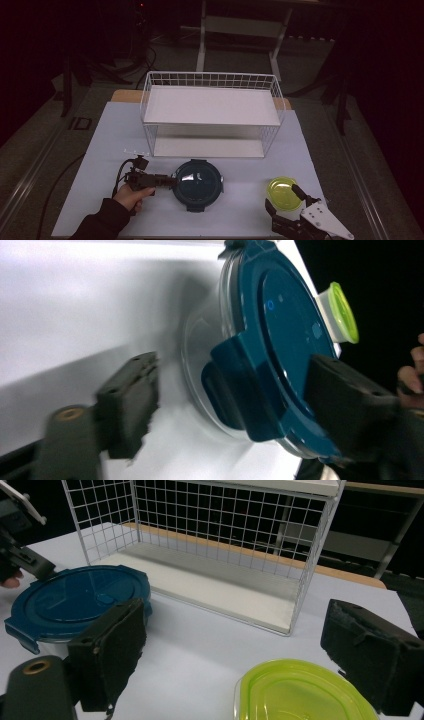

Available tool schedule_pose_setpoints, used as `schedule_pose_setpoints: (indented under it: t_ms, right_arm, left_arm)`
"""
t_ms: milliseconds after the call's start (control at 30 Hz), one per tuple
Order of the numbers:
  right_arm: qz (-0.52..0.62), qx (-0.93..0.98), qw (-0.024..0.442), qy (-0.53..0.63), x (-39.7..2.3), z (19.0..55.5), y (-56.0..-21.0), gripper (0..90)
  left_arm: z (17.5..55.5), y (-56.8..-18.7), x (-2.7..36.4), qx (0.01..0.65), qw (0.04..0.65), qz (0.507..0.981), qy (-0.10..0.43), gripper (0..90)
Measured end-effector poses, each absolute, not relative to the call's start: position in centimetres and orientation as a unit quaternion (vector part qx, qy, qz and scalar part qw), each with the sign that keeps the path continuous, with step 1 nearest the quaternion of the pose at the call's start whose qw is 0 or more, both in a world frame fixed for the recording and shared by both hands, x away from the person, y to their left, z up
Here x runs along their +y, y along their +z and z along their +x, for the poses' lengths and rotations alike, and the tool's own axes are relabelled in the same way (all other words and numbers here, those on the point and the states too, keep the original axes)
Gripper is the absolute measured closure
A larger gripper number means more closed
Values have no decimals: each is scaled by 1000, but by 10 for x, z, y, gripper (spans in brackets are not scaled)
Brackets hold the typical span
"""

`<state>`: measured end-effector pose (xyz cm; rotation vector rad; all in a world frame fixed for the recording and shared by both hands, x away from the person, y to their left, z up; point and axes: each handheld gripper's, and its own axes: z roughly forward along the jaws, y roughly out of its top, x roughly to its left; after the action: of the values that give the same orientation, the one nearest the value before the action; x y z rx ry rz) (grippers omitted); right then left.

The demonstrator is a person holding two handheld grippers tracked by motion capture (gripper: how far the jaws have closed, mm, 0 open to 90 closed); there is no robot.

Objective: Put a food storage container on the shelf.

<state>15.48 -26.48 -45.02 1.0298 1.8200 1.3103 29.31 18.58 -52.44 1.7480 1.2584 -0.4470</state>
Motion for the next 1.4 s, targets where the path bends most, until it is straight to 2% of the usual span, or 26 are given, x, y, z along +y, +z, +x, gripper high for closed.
schedule_pose_setpoints:
  t_ms: [233,467,500,633,700,800,833,867,900,1133,1233,1400]
  right_arm:
    - [394,699,330,497,-264,155,-451,108]
    - [392,703,328,495,-261,155,-450,108]
    - [393,704,324,495,-260,155,-450,139]
    - [388,726,269,500,-258,161,-450,166]
    - [388,742,219,500,-257,166,-450,176]
    - [385,746,187,509,-252,170,-451,185]
    - [386,750,167,511,-250,173,-451,177]
    - [389,750,149,514,-247,175,-452,133]
    - [394,750,141,513,-244,178,-452,109]
    - [385,784,89,479,-212,200,-461,108]
    - [384,793,57,470,-202,211,-466,158]
    - [392,798,38,457,-190,226,-477,284]
  left_arm:
    - [298,-530,184,499,457,695,-246,476]
    - [300,-529,185,504,451,691,-253,497]
    - [299,-528,185,504,452,692,-252,500]
    - [295,-522,183,493,450,706,-237,508]
    - [292,-518,181,488,451,712,-228,515]
    - [287,-515,180,477,456,720,-214,523]
    - [286,-514,180,473,456,723,-212,525]
    - [285,-514,180,472,457,724,-210,527]
    - [284,-514,180,466,460,727,-207,527]
    - [277,-514,180,438,475,740,-188,529]
    - [275,-514,180,433,477,742,-186,532]
    - [269,-514,181,421,483,747,-177,535]
